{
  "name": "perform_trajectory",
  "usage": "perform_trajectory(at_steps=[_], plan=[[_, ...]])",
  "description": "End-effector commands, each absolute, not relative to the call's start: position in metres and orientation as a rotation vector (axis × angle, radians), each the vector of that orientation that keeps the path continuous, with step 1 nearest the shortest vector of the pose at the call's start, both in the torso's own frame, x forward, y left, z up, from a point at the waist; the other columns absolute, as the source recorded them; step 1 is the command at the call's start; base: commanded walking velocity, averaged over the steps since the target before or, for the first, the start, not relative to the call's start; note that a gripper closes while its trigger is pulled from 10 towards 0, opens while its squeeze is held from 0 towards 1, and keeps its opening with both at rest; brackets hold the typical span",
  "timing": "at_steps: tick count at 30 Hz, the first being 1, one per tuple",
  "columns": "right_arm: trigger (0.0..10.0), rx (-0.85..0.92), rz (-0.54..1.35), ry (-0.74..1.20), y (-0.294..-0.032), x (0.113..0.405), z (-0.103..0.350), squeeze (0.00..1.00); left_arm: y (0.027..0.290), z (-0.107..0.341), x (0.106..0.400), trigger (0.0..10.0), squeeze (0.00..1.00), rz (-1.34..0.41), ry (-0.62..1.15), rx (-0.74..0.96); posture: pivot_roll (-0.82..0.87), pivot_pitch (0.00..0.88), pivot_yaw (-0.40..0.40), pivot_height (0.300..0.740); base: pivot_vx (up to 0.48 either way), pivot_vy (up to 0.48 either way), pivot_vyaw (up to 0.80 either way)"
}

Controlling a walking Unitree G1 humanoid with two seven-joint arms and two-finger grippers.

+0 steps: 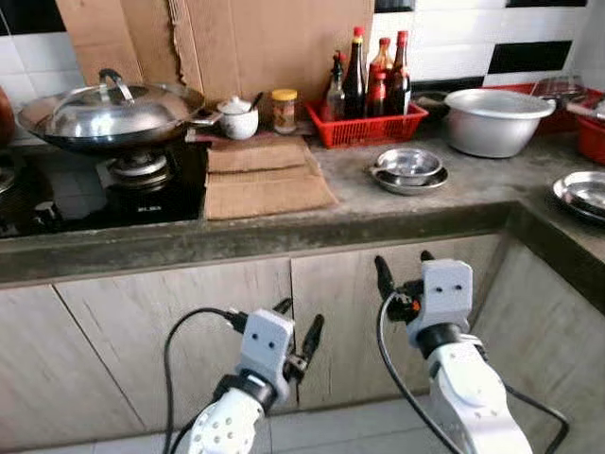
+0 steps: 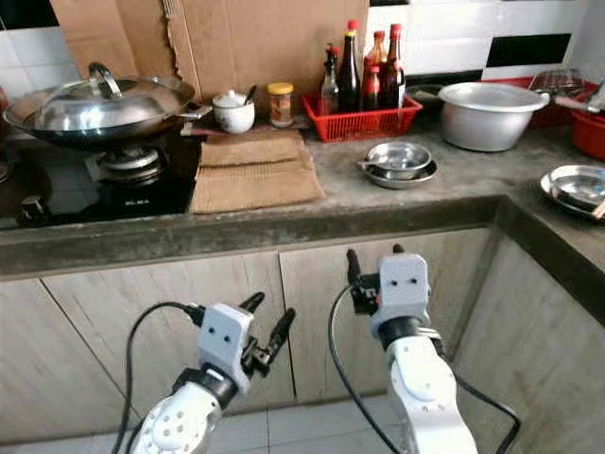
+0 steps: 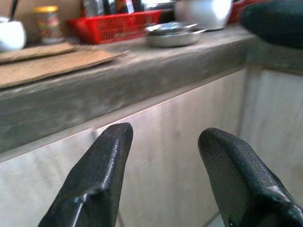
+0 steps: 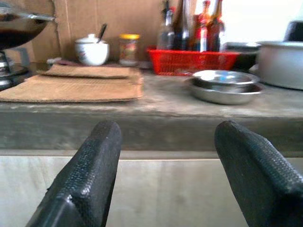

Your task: Kitchen organization

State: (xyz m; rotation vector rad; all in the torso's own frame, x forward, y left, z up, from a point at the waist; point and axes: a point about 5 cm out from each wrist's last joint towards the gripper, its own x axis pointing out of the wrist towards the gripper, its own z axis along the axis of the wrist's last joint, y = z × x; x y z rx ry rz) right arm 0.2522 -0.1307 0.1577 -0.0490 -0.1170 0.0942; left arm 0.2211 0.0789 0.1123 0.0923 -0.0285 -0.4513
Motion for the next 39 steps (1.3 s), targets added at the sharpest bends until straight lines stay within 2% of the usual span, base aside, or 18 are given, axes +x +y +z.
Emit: perform_trajectory(at_steps=[1, 12, 19, 33, 39], plan=[[10.0, -0.052, 0.083, -0.125, -0.134, 0.254, 0.160, 0.00, 0.078, 0.116, 0.223, 10.0, 0.00, -0.452, -0.044, 0.095, 0.03, 0.000, -0.017, 0.740, 0.319, 0.000, 0.00], [10.0, -0.032, 0.072, -0.126, -0.134, 0.253, 0.160, 0.00, 0.078, 0.116, 0.222, 10.0, 0.00, -0.453, -0.044, 0.095, 0.03, 0.000, -0.018, 0.740, 0.329, 0.000, 0.00], [10.0, -0.036, 0.074, -0.117, -0.133, 0.253, 0.158, 0.00, 0.078, 0.116, 0.223, 10.0, 0.00, -0.454, -0.043, 0.096, 0.03, 0.000, -0.016, 0.740, 0.342, 0.000, -0.76], [10.0, -0.045, 0.076, -0.134, -0.134, 0.256, 0.161, 0.00, 0.078, 0.115, 0.222, 10.0, 0.00, -0.456, -0.041, 0.097, 0.03, 0.000, -0.017, 0.740, 0.341, 0.000, 0.00], [10.0, -0.055, 0.106, -0.190, -0.134, 0.263, 0.174, 0.00, 0.077, 0.114, 0.222, 10.0, 0.00, -0.454, -0.038, 0.091, 0.03, 0.000, -0.016, 0.740, 0.000, 0.000, 0.00]])
